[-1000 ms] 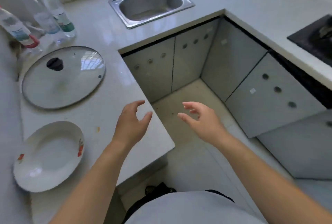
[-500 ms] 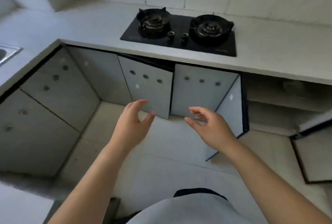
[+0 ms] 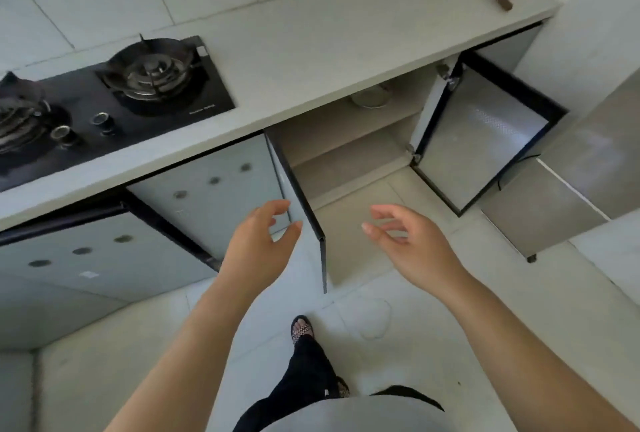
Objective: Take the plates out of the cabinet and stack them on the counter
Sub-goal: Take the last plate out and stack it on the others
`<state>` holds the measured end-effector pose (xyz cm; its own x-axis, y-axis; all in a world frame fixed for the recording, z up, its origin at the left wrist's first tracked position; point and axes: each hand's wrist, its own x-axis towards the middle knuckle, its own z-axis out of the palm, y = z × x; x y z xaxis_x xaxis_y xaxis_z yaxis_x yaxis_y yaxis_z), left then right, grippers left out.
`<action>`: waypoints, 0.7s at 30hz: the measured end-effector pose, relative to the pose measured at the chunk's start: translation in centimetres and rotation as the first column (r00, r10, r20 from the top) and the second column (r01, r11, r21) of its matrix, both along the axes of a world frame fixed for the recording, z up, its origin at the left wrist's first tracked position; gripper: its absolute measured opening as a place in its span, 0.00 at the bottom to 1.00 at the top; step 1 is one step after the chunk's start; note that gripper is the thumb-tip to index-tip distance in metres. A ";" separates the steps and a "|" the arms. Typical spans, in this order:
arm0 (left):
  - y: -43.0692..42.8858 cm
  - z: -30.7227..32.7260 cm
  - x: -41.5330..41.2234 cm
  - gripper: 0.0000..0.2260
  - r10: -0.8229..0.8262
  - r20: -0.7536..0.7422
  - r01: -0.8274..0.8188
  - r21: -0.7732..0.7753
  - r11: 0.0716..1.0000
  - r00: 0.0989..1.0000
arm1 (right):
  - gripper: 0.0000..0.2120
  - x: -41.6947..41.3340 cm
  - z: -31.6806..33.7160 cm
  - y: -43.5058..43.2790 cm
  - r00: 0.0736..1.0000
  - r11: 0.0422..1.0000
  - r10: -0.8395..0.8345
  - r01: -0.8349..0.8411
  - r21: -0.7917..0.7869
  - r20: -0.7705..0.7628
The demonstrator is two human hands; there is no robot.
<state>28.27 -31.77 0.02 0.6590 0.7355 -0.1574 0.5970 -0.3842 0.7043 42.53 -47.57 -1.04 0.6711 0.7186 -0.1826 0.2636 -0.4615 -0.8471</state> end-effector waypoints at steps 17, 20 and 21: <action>7.8 -1.1 22.3 0.19 -0.410 0.006 0.410 -0.020 0.912 0.912 | 0.15 14.1 0.4 3.3 0.939 0.939 -0.341 0.343 -0.042 0.034; 6.3 -1.1 26.3 0.18 -0.461 -0.001 0.460 -0.041 0.887 0.888 | 0.16 17.2 0.1 1.7 0.930 0.928 -0.364 0.366 -0.065 0.043; 5.7 -1.1 27.9 0.18 -0.471 -0.005 0.470 -0.039 0.882 0.882 | 0.16 18.7 0.0 1.0 0.925 0.923 -0.377 0.379 -0.071 0.042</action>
<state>56.15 -26.04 -1.05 0.9236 0.3334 -0.1893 0.3623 -0.5972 0.7156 61.19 -46.56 -1.07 0.8955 0.3952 -0.2049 0.0789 -0.5939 -0.8007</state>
